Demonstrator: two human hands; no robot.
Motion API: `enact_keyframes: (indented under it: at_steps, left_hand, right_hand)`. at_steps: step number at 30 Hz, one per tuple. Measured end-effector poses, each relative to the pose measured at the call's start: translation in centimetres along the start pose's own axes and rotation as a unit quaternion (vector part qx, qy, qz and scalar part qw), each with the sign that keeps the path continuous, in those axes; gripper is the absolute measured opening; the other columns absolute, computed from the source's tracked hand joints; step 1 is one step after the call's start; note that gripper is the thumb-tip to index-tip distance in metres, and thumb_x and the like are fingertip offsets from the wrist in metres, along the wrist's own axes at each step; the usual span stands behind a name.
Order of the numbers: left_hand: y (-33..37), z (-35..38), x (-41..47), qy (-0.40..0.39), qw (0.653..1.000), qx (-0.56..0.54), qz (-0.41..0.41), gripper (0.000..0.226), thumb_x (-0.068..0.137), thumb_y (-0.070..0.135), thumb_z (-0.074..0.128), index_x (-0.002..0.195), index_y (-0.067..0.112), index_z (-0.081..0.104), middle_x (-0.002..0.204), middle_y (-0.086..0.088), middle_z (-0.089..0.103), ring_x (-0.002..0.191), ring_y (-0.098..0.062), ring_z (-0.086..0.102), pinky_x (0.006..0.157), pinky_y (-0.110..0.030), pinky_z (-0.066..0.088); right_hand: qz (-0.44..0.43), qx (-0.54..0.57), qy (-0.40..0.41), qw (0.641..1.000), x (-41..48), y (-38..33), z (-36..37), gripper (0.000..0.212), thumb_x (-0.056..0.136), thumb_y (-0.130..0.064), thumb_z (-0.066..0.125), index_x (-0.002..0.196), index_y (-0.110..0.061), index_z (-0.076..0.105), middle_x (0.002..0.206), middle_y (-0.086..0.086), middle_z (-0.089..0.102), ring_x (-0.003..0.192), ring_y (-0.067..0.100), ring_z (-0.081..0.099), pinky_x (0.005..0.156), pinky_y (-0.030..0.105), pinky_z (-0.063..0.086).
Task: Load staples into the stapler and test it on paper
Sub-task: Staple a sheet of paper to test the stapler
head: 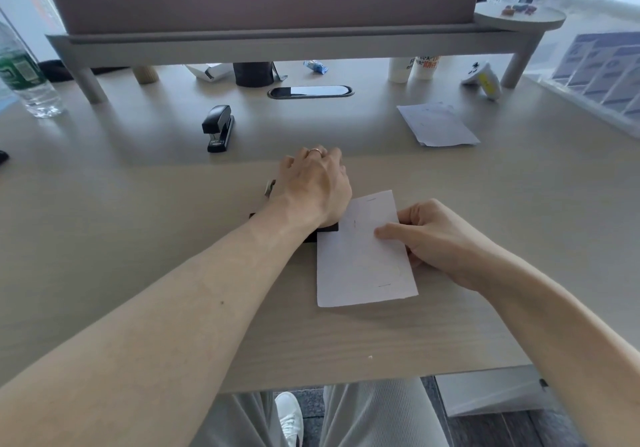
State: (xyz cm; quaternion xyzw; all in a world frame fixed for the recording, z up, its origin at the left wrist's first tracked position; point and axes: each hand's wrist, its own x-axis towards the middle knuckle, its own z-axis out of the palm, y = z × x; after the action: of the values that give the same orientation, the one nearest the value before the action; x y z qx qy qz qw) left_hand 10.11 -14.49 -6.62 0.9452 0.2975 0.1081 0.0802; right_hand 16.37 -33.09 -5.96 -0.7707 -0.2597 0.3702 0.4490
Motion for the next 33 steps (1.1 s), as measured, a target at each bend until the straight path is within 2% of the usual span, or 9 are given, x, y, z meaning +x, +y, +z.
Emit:
enact_keyframes:
  at_steps: [3, 10, 17, 21, 24, 26, 28, 31, 33]
  left_hand:
    - [0.0, -0.1, 0.0, 0.000, 1.000, 0.002, 0.007, 0.032, 0.106, 0.029, 0.030, 0.120, 0.017, 0.056, 0.131, -0.007, 0.059, 0.126, -0.031, 0.049, 0.105, -0.047, 0.035]
    - [-0.2, -0.7, 0.2, -0.038, 0.998, -0.051, -0.015, 0.033, 0.106, 0.032, 0.028, 0.117, 0.019, 0.056, 0.130, -0.005, 0.059, 0.126, -0.029, 0.051, 0.106, -0.046, 0.034]
    - [-1.3, -2.2, 0.5, -0.009, 0.981, -0.190, -0.026, 0.039, 0.108, 0.034, 0.030, 0.104, 0.014, 0.062, 0.111, -0.003, 0.065, 0.114, -0.027, 0.057, 0.102, -0.043, 0.042]
    - [-1.5, -4.0, -0.3, 0.057, 0.933, -0.353, -0.033, 0.042, 0.111, 0.034, 0.035, 0.112, 0.014, 0.072, 0.110, -0.001, 0.072, 0.105, -0.016, 0.062, 0.088, -0.029, 0.041]
    - [-2.5, -5.7, -1.6, 0.067, 0.900, -0.431, 0.013, 0.039, 0.106, 0.044, 0.043, 0.108, 0.019, 0.073, 0.105, 0.007, 0.074, 0.105, -0.011, 0.066, 0.097, -0.032, 0.050]
    - [-3.9, -6.4, -3.5, 0.023, 0.902, -0.422, 0.085, 0.028, 0.100, 0.046, 0.057, 0.104, 0.023, 0.073, 0.099, 0.007, 0.075, 0.094, -0.008, 0.069, 0.088, -0.026, 0.054]
    - [-5.3, -6.2, -5.5, -0.025, 0.929, -0.342, 0.138, 0.023, 0.089, 0.042, 0.077, 0.107, 0.028, 0.071, 0.096, 0.009, 0.075, 0.085, -0.004, 0.068, 0.078, -0.018, 0.052]
    - [-6.9, -4.5, -7.2, -0.035, 0.962, -0.220, 0.158, 0.040, 0.076, 0.037, 0.089, 0.112, 0.031, 0.072, 0.102, 0.019, 0.074, 0.093, 0.000, 0.067, 0.087, -0.024, 0.053]
    - [-7.4, -3.7, -7.3, -0.015, 0.963, -0.221, 0.154, 0.036, 0.078, 0.031, 0.088, 0.112, 0.030, 0.074, 0.102, 0.017, 0.077, 0.094, -0.005, 0.070, 0.088, -0.030, 0.054]
  right_hand:
    - [0.000, -0.002, 0.000, 1.000, 0.2, 0.0, 0.0, 0.019, 0.099, -0.015, 0.064, 0.098, -0.008, 0.082, 0.087, 0.005, 0.084, 0.077, 0.020, 0.082, 0.060, 0.024, 0.060]
    - [0.006, -0.024, 0.003, 1.000, -0.3, -0.4, -0.1, 0.020, 0.099, -0.017, 0.064, 0.098, -0.009, 0.082, 0.089, 0.003, 0.084, 0.080, 0.018, 0.082, 0.077, 0.033, 0.065]
    - [-0.006, -0.038, -0.003, 0.999, -0.9, -0.8, -0.1, 0.023, 0.099, -0.014, 0.060, 0.098, -0.012, 0.083, 0.089, 0.000, 0.084, 0.080, 0.014, 0.081, 0.067, 0.024, 0.060]
    - [-0.011, -0.037, -0.003, 0.999, -1.0, -0.8, -0.1, 0.024, 0.099, -0.014, 0.059, 0.099, -0.012, 0.083, 0.091, -0.001, 0.084, 0.083, 0.015, 0.081, 0.071, 0.025, 0.060]
    - [-0.012, -0.044, 0.005, 0.999, -1.0, -0.7, 0.0, 0.023, 0.100, -0.016, 0.060, 0.098, -0.012, 0.083, 0.090, -0.001, 0.084, 0.082, 0.015, 0.081, 0.071, 0.026, 0.061]
    - [-0.013, -0.037, 0.007, 0.999, -1.1, -0.6, 0.1, 0.024, 0.100, -0.015, 0.060, 0.097, -0.012, 0.083, 0.089, -0.001, 0.084, 0.080, 0.015, 0.081, 0.066, 0.024, 0.059]
    - [-0.014, -0.034, 0.006, 0.999, -1.1, -0.6, 0.1, 0.024, 0.100, -0.014, 0.059, 0.096, -0.010, 0.083, 0.088, 0.000, 0.084, 0.079, 0.014, 0.081, 0.065, 0.023, 0.057]
    - [-0.013, -0.035, 0.011, 0.999, -0.9, -0.4, 0.1, 0.023, 0.101, -0.015, 0.060, 0.097, -0.010, 0.082, 0.089, 0.002, 0.084, 0.080, 0.018, 0.081, 0.065, 0.026, 0.058]
    - [-0.012, -0.032, 0.010, 0.999, -0.9, -0.4, 0.2, 0.023, 0.101, -0.015, 0.060, 0.099, -0.010, 0.082, 0.091, 0.003, 0.084, 0.082, 0.019, 0.082, 0.065, 0.027, 0.059]
